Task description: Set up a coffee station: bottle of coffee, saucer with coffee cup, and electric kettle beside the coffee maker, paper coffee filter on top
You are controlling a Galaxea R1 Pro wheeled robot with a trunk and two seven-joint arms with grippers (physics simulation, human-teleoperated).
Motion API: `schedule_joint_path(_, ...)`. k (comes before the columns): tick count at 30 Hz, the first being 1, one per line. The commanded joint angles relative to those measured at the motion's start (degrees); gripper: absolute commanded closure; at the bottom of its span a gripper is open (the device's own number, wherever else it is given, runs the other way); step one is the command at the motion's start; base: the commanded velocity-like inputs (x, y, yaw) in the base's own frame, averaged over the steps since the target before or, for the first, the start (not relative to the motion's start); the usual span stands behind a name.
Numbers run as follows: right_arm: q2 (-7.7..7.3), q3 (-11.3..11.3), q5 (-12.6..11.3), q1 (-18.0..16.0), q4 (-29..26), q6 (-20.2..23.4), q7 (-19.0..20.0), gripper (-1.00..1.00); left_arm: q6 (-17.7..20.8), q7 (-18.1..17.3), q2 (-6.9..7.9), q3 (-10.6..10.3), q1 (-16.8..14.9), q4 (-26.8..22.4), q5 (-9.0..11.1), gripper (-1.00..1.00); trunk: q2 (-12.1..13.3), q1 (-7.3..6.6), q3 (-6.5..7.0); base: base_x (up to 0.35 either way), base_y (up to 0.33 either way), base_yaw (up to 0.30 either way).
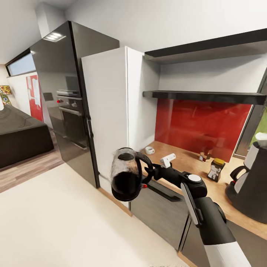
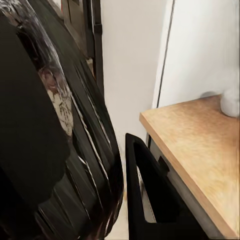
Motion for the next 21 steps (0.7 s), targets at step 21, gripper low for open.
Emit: schedule_joint_path(21,0.37,-14.4,0.5,0.0,0.2,0.2,-0.8,1.00,-0.1,0.3,0.03,-0.5,0.0,0.0,0.4,-1.00,-0.1,0.02,-0.02,0.000,0.000,-0.264)
